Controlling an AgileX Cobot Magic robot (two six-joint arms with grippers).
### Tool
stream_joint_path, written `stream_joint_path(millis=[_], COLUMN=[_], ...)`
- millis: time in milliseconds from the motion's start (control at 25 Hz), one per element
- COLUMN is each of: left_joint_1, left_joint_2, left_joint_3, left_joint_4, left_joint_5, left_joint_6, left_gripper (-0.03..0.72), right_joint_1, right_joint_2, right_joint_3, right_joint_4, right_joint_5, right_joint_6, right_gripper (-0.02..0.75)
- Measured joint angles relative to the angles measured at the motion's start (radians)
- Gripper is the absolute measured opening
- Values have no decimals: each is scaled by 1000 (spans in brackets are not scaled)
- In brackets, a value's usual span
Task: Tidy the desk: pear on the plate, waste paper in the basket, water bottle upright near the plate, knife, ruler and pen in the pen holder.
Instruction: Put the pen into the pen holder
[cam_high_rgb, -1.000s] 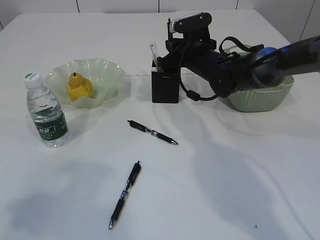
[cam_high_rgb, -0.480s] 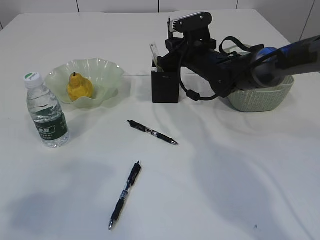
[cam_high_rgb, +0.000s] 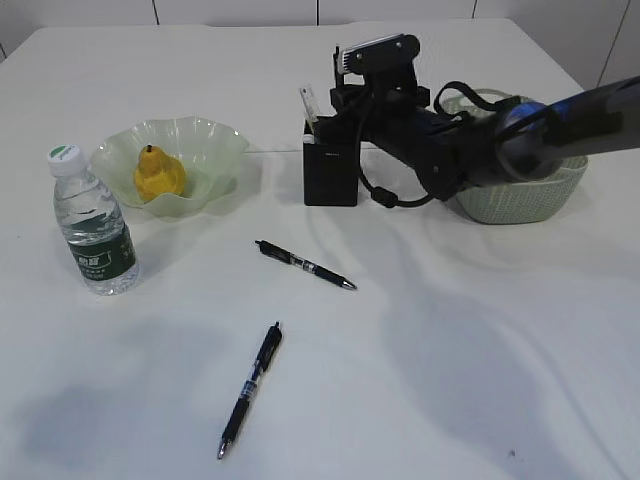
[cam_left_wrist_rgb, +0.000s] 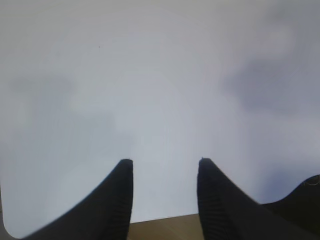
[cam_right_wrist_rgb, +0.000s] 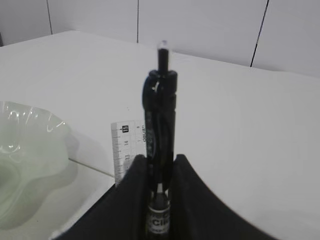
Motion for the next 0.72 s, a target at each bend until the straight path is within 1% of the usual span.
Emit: stream_joint_path(millis=[280,560,720], left_joint_1=[0,0,0], left_joint_2=[0,0,0], left_joint_3=[0,0,0], left_joint_4=[0,0,0], left_joint_5=[0,0,0], left_joint_6=[0,0,0], left_gripper=[295,295,293], right_joint_1=[0,0,0], right_joint_2=[4,4,4], right_joint_3=[0,-1,-5], right_joint_4=[0,0,0], right_joint_5=[4,18,40], right_joint_6=[0,0,0], right_gripper=[138,214,237])
